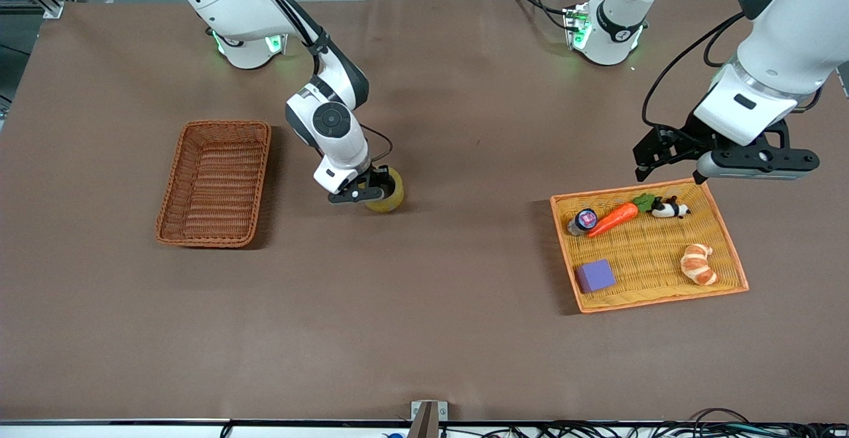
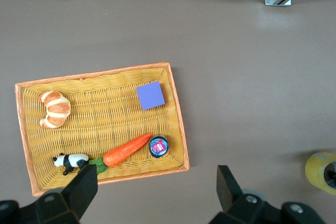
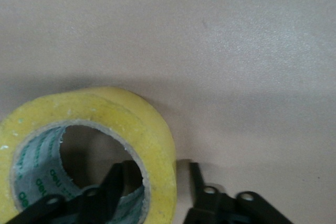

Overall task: Move tape to another basket
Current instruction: 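Grasp the tape with the right gripper while the left gripper releases and withdraws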

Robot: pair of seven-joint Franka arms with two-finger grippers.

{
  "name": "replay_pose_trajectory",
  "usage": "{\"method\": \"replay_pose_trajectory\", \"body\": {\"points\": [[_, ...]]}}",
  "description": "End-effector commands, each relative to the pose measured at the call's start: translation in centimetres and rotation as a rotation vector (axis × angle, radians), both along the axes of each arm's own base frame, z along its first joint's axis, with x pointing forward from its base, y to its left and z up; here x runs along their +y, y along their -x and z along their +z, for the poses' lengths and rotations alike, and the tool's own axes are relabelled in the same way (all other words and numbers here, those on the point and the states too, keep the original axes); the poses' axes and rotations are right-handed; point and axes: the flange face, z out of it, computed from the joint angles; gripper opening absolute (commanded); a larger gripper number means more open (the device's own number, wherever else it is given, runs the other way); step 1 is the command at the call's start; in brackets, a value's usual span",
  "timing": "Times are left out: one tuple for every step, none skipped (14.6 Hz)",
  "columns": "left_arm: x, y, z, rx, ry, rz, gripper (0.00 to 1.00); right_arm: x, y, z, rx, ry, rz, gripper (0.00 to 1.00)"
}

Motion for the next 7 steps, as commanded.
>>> {"method": "replay_pose_trajectory", "body": {"points": [[0.3,0.1,0.8,-0.003,0.011,-0.005,1.00,0.0,0.2,0.3,-0.016,0.004,-0.005,0.04],[0.9,0.0,1.0,-0.006,0.011,0.004,1.00,-0.1,-0.3,0.7,-0.016,0.007,-0.011,0.00],[1.0,0.0,1.0,-0.007,0.008,-0.004,1.00,-0.2,-1.2,1.3,-0.012,0.017,-0.016,0.00],[1.0,0.1,1.1,-0.012,0.004,-0.025,1.00,-0.3,-2.0,2.1,0.000,0.038,-0.019,0.00],[1.8,0.0,1.3,-0.016,-0.001,-0.031,1.00,-0.9,-2.7,3.1,0.016,0.063,-0.031,0.00],[2.4,0.0,1.4,-0.015,-0.005,-0.035,1.00,-1.7,-3.6,4.5,0.009,0.066,-0.045,0.00],[2.4,0.4,1.7,-0.014,-0.011,-0.049,1.00,-3.4,-5.0,6.9,-0.016,0.057,-0.041,0.00]]}}
